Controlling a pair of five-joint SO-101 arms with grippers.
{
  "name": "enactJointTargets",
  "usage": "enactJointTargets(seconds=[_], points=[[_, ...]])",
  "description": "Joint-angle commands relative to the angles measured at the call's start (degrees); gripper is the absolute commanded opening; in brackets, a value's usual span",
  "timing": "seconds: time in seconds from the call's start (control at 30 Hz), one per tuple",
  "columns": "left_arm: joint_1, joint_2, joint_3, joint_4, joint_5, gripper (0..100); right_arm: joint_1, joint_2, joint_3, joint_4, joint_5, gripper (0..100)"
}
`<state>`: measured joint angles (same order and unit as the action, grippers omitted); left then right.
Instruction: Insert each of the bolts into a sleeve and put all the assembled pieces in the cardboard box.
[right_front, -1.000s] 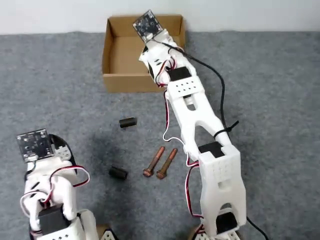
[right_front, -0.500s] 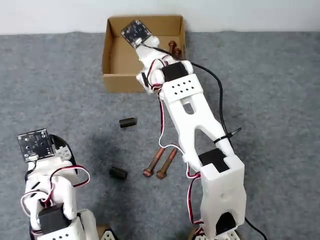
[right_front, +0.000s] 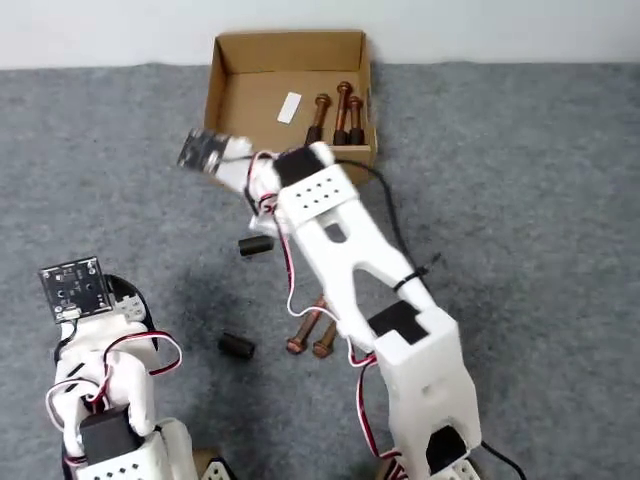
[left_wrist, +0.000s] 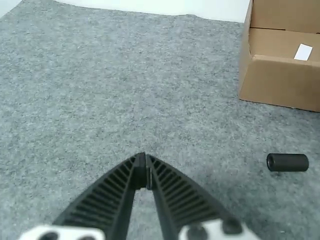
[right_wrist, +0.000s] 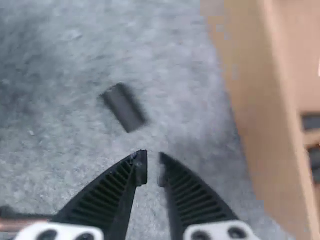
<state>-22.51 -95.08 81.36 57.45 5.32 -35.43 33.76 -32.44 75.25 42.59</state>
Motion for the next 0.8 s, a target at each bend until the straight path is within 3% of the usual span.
enactJointTargets(seconds=[0.0, 0.63, 0.77], points=[[-0.44, -0.44, -0.48, -1.41, -0.53, 0, -1.63, 1.01, -3.6, 0.04, 1.93, 16.6], [-0.44, -0.44, -0.4, -1.49, -0.53, 0, -3.91, 14.02, -3.6, -10.95, 9.14, 18.0], [-0.44, -0.44, -0.4, -1.49, -0.53, 0, -4.88, 15.78, -3.69, -11.91, 9.49, 10.7]])
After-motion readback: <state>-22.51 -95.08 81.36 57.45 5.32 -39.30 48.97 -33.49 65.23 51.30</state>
